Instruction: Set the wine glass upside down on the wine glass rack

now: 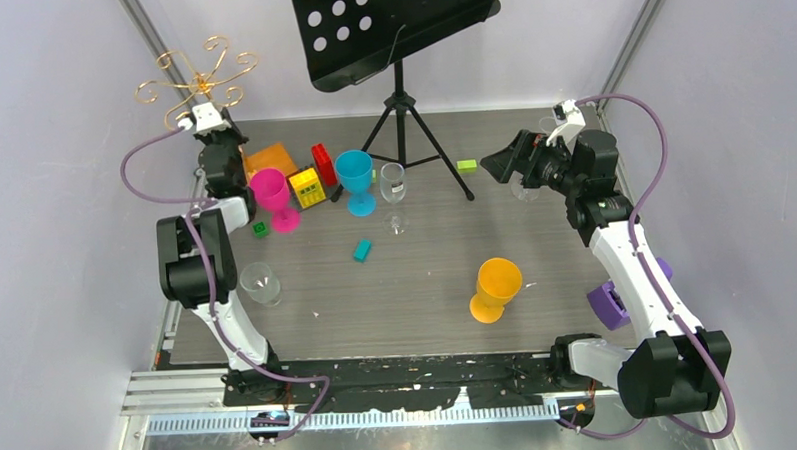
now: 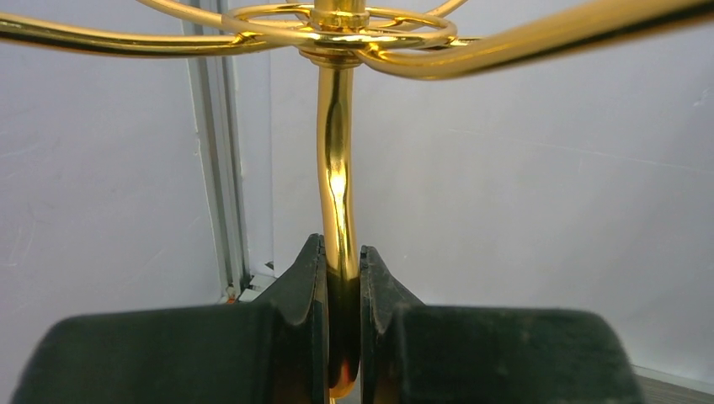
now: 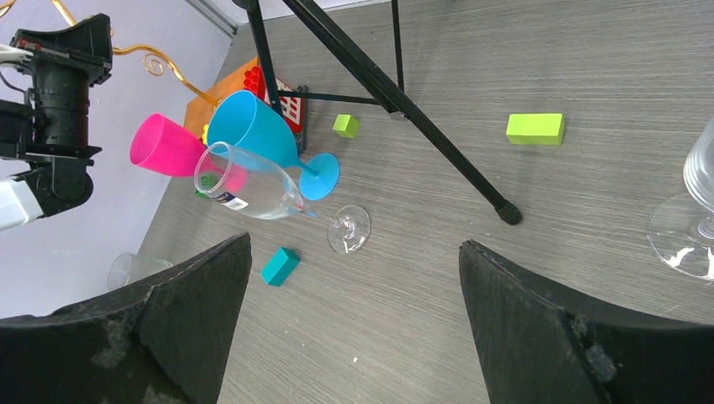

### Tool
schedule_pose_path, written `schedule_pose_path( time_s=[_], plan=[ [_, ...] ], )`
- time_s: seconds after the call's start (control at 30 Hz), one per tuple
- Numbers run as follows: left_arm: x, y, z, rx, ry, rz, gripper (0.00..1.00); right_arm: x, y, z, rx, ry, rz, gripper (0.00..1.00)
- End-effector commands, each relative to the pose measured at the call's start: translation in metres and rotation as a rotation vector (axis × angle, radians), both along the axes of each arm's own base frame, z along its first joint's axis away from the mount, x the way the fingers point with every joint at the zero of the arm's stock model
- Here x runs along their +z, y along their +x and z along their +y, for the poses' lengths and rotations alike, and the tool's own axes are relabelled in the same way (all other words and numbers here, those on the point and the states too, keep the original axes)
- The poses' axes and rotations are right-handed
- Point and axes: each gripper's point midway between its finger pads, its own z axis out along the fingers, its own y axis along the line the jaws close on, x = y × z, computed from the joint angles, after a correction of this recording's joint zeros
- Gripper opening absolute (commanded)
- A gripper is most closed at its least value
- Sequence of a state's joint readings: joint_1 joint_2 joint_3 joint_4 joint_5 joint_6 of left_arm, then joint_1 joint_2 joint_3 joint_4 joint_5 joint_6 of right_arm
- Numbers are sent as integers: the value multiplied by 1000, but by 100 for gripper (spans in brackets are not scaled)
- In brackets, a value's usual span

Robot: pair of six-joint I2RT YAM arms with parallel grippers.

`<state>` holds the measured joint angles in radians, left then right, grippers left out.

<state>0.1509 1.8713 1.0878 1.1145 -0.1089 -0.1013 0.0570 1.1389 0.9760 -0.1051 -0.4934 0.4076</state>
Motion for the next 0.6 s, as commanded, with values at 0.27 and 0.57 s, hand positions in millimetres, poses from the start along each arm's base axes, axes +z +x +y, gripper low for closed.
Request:
schedule_pose_path(
  time_s=[0.27,0.57],
  plan=[
    [97,-73,-6,28,15,-380,0,18,-4,8,38,35,-61,100],
    [73,-71,0,53,-47,-342,0,21,-7,9,48,44,-68,100]
  ],
)
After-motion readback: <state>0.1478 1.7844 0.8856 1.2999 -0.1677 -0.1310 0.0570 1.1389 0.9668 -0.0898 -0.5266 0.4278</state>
